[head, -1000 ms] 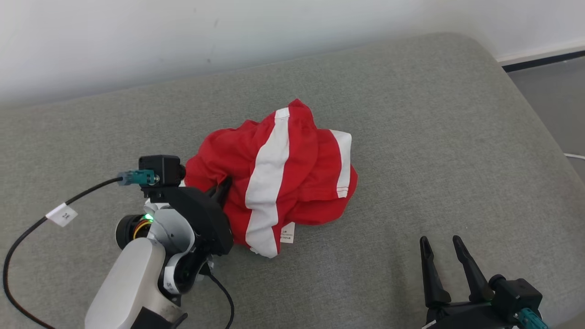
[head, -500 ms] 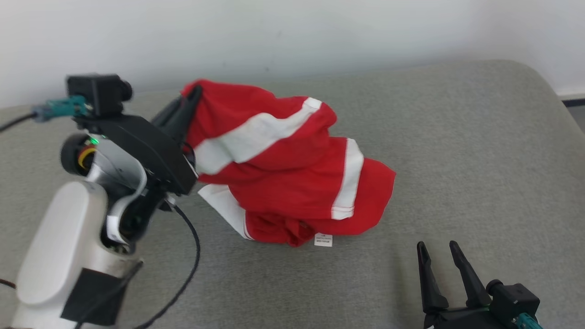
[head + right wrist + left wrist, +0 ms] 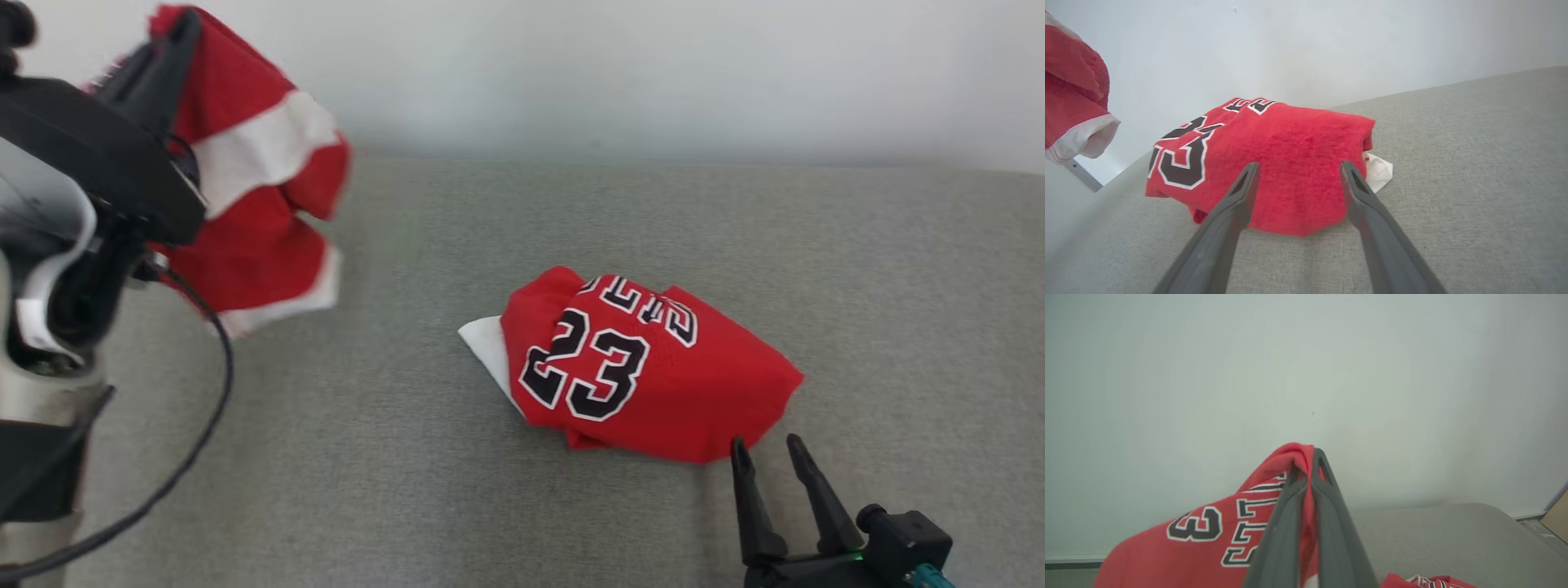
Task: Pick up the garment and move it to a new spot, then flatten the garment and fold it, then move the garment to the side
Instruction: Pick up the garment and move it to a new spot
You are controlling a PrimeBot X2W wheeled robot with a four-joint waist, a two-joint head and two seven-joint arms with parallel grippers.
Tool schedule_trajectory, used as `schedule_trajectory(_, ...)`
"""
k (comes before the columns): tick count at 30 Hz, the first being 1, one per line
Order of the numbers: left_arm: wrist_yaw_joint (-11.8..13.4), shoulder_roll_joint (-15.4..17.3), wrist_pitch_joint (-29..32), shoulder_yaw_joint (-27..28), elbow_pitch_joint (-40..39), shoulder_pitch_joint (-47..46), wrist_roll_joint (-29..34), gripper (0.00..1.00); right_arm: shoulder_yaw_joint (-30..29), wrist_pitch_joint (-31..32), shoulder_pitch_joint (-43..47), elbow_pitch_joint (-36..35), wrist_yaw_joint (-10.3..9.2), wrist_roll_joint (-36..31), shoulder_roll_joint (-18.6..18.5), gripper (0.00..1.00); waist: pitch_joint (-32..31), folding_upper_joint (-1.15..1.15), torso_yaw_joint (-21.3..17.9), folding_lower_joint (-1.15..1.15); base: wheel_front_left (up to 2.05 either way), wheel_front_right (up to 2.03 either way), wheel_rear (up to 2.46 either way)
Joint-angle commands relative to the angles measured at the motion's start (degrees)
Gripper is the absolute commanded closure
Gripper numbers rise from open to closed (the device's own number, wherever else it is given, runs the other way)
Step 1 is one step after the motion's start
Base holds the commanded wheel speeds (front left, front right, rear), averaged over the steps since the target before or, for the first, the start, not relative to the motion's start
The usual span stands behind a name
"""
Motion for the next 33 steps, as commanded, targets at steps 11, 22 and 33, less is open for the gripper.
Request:
schedule_trajectory(11, 1.05, 5.17, -6.47, 5.01, 2.58, -0.31, 3.67, 1.00, 4.44, 0.25, -2.44, -2.61, -0.12, -2.00, -0.01, 0.00, 4.86, 0.00, 8.76, 0.00, 0.00, 0.00, 0.00)
schedule_trajectory(22, 0.40, 4.96, -21.63, 11.08, 11.42, 4.36, 3.49, 1.00, 6.62, 7.11, -4.42, -10.44, -0.12, -8.62, -0.02, 0.00, 13.53, 0.00, 9.44, 0.00, 0.00, 0.00, 0.00)
schedule_trajectory(33, -1.20, 0.35, -28.16, 10.95, 24.83, 8.08, 1.37, 1.00, 7.31, 10.94, -3.93, -15.55, -0.12, -10.30, -0.89, 0.00, 17.60, 0.00, 6.27, 0.00, 0.00, 0.00, 0.00)
